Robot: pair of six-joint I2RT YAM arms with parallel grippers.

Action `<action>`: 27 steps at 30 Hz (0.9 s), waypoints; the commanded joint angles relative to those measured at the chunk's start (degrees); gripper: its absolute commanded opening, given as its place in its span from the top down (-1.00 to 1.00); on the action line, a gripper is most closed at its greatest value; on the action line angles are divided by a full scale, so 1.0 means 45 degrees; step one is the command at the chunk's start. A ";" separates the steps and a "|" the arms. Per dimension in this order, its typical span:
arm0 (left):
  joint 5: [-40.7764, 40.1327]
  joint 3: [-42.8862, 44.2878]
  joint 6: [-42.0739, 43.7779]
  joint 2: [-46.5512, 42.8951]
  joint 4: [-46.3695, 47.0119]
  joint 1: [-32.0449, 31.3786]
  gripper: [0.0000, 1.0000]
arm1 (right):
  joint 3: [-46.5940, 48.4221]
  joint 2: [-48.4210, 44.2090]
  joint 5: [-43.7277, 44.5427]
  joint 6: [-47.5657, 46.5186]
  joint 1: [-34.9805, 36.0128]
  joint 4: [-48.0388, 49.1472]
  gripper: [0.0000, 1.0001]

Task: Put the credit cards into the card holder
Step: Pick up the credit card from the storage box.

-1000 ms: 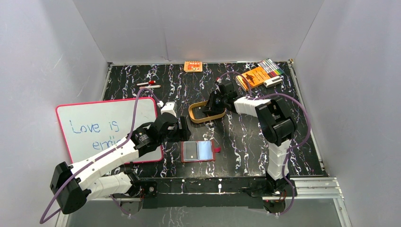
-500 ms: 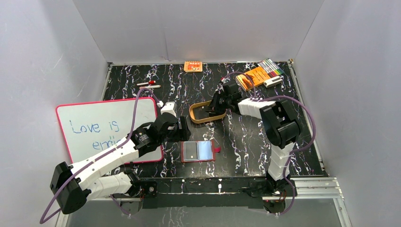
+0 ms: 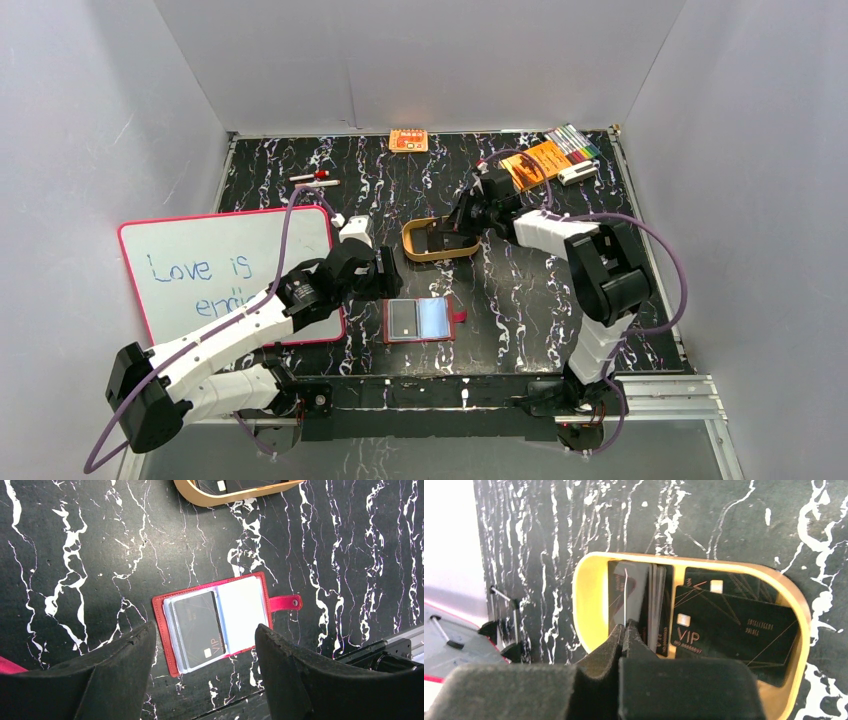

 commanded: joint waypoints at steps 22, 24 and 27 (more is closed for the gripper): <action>-0.0956 0.0338 -0.0822 -0.0667 -0.0827 -0.0026 -0.38 | 0.0327 -0.4806 0.0502 0.8838 -0.0797 -0.5160 1.00; -0.0883 0.0355 -0.0892 -0.0603 -0.0830 -0.0029 -0.38 | 0.0563 -0.4766 0.0293 0.8809 -0.0786 -0.5408 1.00; -0.0735 0.0394 -0.0951 -0.0511 -0.0835 -0.0026 -0.37 | 0.0198 -0.5149 0.0277 0.8661 -0.0778 -0.4756 1.00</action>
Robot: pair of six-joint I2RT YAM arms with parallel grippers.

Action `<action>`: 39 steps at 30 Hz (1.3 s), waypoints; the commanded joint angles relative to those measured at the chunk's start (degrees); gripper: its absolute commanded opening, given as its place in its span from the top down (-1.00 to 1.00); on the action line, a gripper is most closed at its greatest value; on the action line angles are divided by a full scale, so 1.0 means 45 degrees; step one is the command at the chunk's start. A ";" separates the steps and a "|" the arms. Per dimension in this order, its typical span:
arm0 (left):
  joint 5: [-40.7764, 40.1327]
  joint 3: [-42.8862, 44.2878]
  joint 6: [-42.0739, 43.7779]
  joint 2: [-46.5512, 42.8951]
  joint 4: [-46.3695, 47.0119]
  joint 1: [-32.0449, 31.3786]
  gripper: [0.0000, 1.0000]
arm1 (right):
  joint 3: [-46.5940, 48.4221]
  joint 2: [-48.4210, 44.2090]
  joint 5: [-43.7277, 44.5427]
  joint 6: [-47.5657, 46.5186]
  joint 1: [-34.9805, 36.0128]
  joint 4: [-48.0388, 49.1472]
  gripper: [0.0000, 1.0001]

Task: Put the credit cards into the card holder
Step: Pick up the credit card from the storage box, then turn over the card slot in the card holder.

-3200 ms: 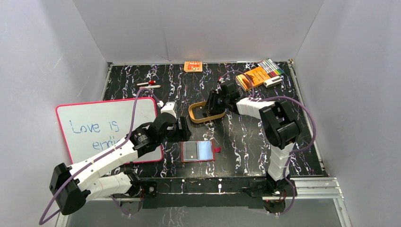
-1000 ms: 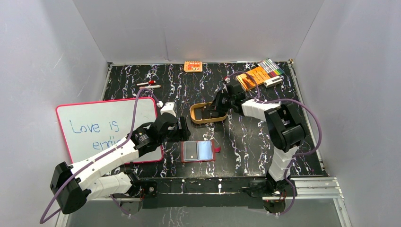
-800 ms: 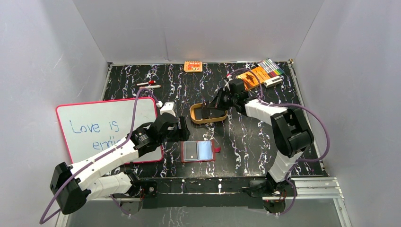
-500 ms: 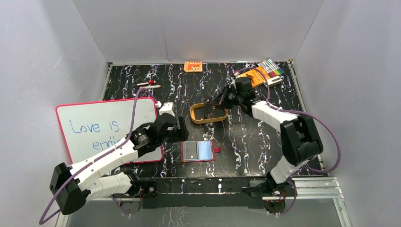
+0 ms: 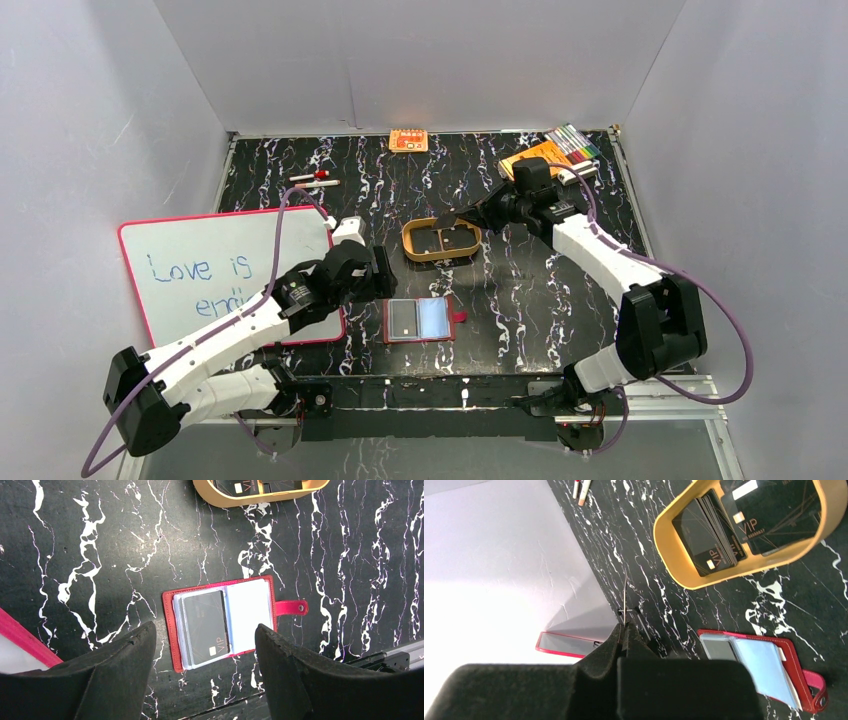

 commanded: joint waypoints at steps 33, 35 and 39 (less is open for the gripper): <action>0.3189 -0.1193 0.0210 0.2745 0.2043 -0.0029 -0.10 | -0.5692 -0.2805 -0.1110 -0.8615 0.2457 0.0446 1.00; 0.3207 -0.1186 0.0270 0.2813 0.2150 -0.0028 -0.09 | -0.5679 -0.2631 -0.1209 -0.8668 0.2465 0.0393 1.00; 0.3238 -0.1173 0.0349 0.2986 0.2227 -0.0036 -0.09 | -0.5668 -0.2404 -0.1196 -0.8674 0.2467 0.0265 1.00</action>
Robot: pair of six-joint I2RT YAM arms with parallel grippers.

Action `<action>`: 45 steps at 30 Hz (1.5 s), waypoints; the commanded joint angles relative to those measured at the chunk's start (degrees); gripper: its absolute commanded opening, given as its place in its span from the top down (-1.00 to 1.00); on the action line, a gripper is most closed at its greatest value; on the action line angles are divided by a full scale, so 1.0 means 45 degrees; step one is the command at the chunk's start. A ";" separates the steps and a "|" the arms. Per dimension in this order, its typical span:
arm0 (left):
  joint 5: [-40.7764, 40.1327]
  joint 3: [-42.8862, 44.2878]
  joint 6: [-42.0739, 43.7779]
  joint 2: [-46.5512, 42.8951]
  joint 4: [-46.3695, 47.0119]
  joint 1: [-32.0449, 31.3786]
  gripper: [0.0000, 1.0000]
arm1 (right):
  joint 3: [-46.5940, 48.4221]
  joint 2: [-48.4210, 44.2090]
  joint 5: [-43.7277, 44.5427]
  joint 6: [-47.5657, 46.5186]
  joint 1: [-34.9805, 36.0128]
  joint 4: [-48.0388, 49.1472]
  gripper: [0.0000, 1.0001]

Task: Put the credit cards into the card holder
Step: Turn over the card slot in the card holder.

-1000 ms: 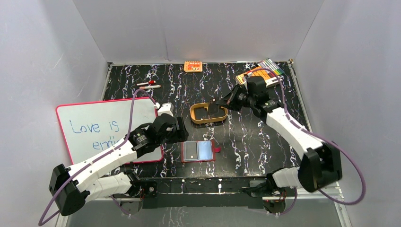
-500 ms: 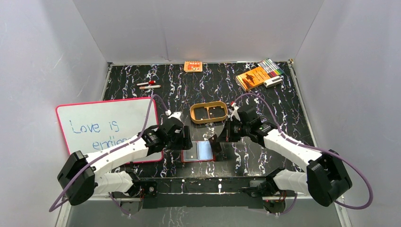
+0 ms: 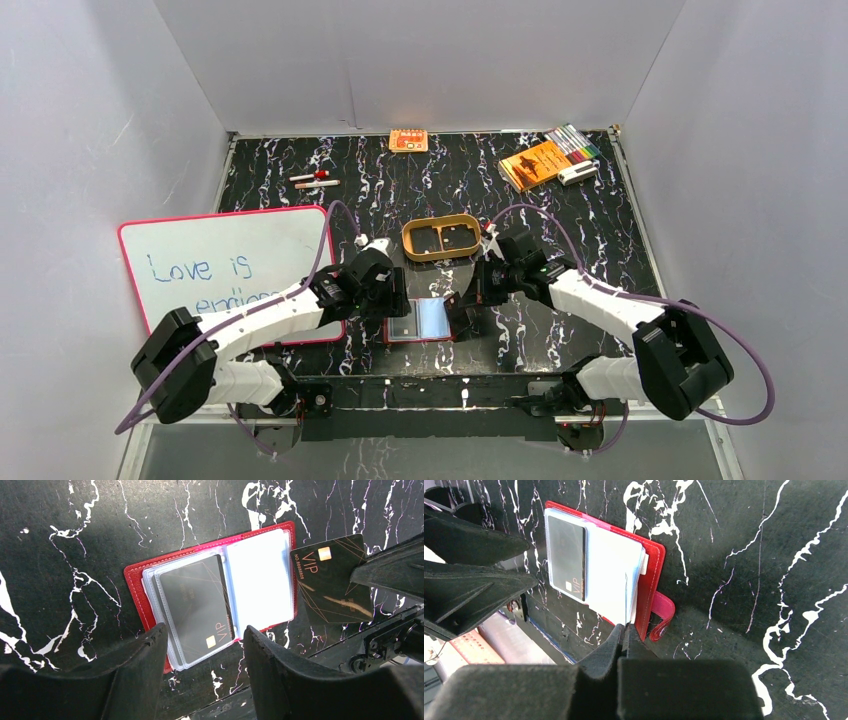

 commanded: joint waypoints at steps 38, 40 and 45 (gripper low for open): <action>0.0260 -0.0273 0.0022 0.0285 0.0386 -0.0029 -0.07 | -0.0257 0.0516 -0.0677 0.0002 -0.0029 0.0431 1.00; 0.0275 -0.0293 0.0023 0.0323 0.0401 -0.0028 -0.07 | -0.0299 0.0576 -0.0835 0.0001 0.0002 0.0577 1.00; 0.0277 -0.0280 0.0019 0.0345 0.0421 -0.0026 -0.07 | -0.0413 0.0563 -0.1026 0.0064 0.0021 0.0855 1.00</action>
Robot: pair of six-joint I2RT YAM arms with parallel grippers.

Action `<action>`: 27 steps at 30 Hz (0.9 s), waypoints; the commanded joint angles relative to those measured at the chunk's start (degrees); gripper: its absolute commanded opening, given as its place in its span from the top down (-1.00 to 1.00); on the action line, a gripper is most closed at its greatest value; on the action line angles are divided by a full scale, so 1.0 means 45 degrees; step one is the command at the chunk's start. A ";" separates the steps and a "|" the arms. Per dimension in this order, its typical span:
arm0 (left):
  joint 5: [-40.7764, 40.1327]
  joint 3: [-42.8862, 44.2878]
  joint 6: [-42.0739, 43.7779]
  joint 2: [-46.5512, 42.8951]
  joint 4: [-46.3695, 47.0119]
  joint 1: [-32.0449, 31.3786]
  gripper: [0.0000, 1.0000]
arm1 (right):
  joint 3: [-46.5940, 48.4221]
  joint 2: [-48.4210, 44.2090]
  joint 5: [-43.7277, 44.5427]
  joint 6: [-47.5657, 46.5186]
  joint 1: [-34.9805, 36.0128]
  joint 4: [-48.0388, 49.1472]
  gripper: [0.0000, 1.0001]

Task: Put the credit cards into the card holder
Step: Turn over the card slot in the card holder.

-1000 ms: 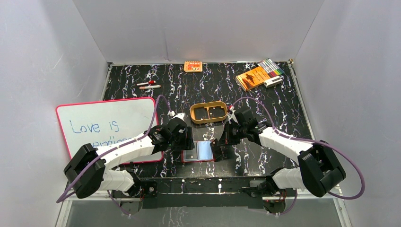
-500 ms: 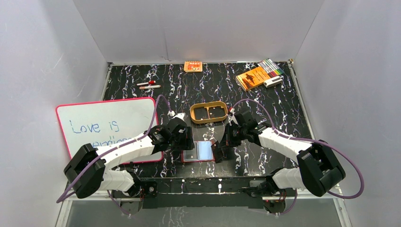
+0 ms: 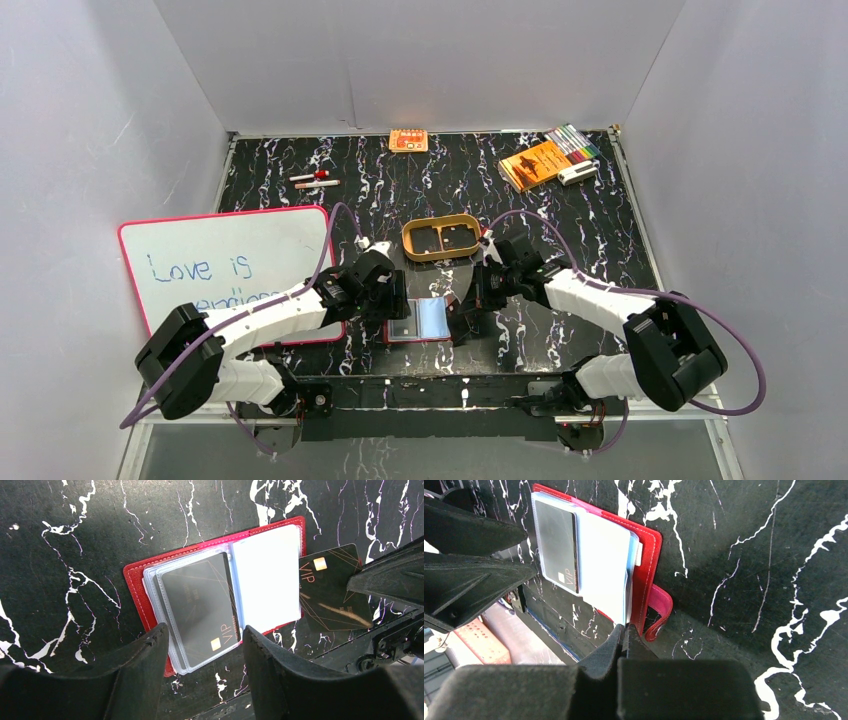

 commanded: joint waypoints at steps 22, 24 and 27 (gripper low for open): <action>0.1872 0.0852 0.0428 -0.0006 0.1050 -0.0036 -0.17 | -0.0098 -0.0185 -0.1538 0.0142 0.0668 0.2551 1.00; 0.2117 0.0943 0.0504 0.0179 0.1211 -0.0037 -0.18 | -0.0033 -0.0124 -0.1581 0.0138 0.0768 0.2657 1.00; 0.2332 0.1032 0.0568 0.0557 0.1313 -0.0039 -0.18 | 0.0088 0.0020 -0.1604 0.0138 0.0861 0.2696 1.00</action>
